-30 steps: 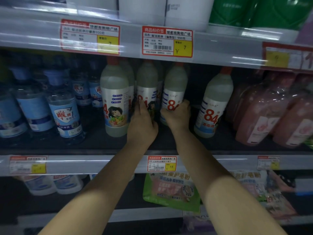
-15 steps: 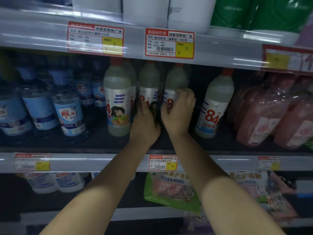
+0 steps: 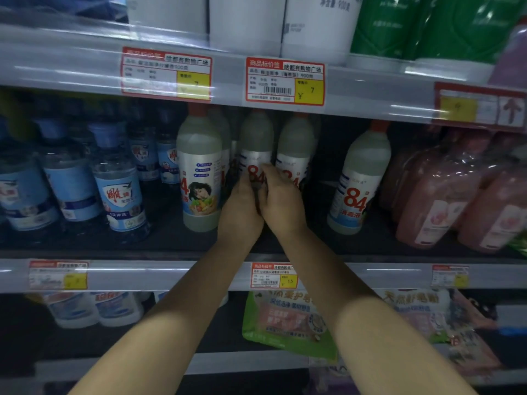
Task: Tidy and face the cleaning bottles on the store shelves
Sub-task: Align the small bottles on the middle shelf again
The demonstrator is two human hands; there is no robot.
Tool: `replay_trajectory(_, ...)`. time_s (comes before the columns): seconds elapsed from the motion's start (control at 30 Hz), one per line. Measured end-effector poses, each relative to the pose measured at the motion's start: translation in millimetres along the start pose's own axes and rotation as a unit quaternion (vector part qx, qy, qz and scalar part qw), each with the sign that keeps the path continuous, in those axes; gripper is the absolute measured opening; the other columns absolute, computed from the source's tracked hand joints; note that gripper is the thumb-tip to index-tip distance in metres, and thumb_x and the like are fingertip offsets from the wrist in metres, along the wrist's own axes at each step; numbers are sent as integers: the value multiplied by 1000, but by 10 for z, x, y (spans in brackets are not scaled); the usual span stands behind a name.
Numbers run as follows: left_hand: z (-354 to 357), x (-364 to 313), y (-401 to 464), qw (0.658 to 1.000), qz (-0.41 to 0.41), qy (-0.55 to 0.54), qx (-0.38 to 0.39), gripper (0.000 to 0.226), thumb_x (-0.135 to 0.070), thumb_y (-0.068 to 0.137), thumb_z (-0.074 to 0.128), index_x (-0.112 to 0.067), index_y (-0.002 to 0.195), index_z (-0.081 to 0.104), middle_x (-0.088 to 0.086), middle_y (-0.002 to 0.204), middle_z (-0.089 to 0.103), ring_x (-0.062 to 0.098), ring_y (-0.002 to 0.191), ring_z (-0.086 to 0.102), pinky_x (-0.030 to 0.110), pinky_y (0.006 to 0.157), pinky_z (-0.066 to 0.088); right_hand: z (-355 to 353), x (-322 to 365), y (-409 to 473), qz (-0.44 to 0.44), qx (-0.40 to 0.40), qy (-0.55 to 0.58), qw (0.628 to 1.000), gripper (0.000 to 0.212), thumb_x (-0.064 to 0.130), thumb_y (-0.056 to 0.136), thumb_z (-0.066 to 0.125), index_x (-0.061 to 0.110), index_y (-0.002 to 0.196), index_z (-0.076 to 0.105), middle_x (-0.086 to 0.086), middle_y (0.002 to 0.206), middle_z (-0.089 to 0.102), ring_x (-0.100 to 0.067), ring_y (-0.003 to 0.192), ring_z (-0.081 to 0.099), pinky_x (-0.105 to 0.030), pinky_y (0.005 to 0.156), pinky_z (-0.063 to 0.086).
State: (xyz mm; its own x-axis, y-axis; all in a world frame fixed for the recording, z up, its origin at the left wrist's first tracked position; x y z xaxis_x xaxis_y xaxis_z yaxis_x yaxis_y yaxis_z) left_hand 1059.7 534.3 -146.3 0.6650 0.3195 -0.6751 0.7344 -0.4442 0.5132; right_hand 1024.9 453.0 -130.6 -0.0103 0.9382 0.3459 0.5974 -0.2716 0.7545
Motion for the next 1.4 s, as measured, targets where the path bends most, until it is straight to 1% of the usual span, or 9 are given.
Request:
replay_trajectory(0.17,80,81,47,999,-24,6,42,56,-25,94,46,-7,142,23,17,132,49,25,116,52,39,94,46,25,-13,-2,-1,5,-16,1000,38,2,86,50,-1,123,56,-21,110,65,-31,94,64,-39,78,54)
replay_trajectory(0.3,75,40,31,999,-11,30,31,49,-24,96,42,-5,139,28,18,126,53,25,108,55,33,85,46,22,-22,1,12,-5,-17,1000,39,-1,86,51,-1,125,55,-22,119,61,-33,107,59,-38,89,48)
replay_trajectory(0.43,53,-24,14,998,9,57,27,49,-22,98,39,-2,141,25,20,137,43,27,118,49,30,90,41,21,-34,10,19,-5,-26,999,39,-2,88,51,-1,127,53,-21,128,56,-33,118,53,-33,99,40)
replay_trajectory(0.53,63,10,24,997,4,61,41,57,-23,97,40,-4,145,15,20,147,31,28,128,41,36,101,39,24,-46,11,17,2,-28,999,40,-2,88,49,0,128,52,-21,128,56,-32,117,54,-33,98,41)
replay_trajectory(0.7,104,53,35,995,-11,61,75,68,-26,96,43,-3,147,4,20,153,16,28,134,33,39,108,33,56,-73,10,17,14,-35,999,39,0,88,48,3,125,56,-19,112,64,-29,98,62,-34,80,50)
replay_trajectory(0.97,110,56,50,995,-27,50,85,72,-30,97,41,-6,147,-5,16,156,3,24,140,22,35,113,24,61,-40,1,8,18,-33,999,42,-2,86,50,1,128,54,-21,123,61,-32,108,61,-37,90,50)
replay_trajectory(1.13,115,73,49,995,-25,49,82,74,-30,96,43,-5,147,-4,16,156,6,24,140,22,34,111,24,28,-20,-1,15,21,-32,999,41,-1,88,50,2,128,54,-20,119,63,-31,105,62,-36,87,51)
replay_trajectory(1.27,111,72,55,995,-14,45,83,77,-30,95,46,-7,147,-6,16,155,8,26,137,28,39,110,30,17,-19,8,15,30,-45,998,40,1,88,48,3,129,53,-19,119,62,-30,106,61,-35,87,49)
replay_trajectory(1.4,112,63,61,993,-23,56,100,82,-31,95,47,-5,145,-13,16,156,0,25,139,23,37,112,27,16,-15,5,15,42,-40,998,40,1,88,47,2,128,54,-19,120,62,-30,108,60,-38,90,50)
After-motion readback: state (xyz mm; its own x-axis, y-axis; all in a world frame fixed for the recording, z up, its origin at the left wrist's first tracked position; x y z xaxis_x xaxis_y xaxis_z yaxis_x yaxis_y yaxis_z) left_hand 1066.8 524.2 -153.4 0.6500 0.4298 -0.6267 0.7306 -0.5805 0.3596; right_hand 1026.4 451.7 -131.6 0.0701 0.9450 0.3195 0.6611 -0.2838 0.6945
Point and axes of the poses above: each hand's wrist, its own y-axis towards the middle knuckle, its own z-axis out of the palm, x = y × z, the point moved 2 cm from there along y, towards the middle knuckle
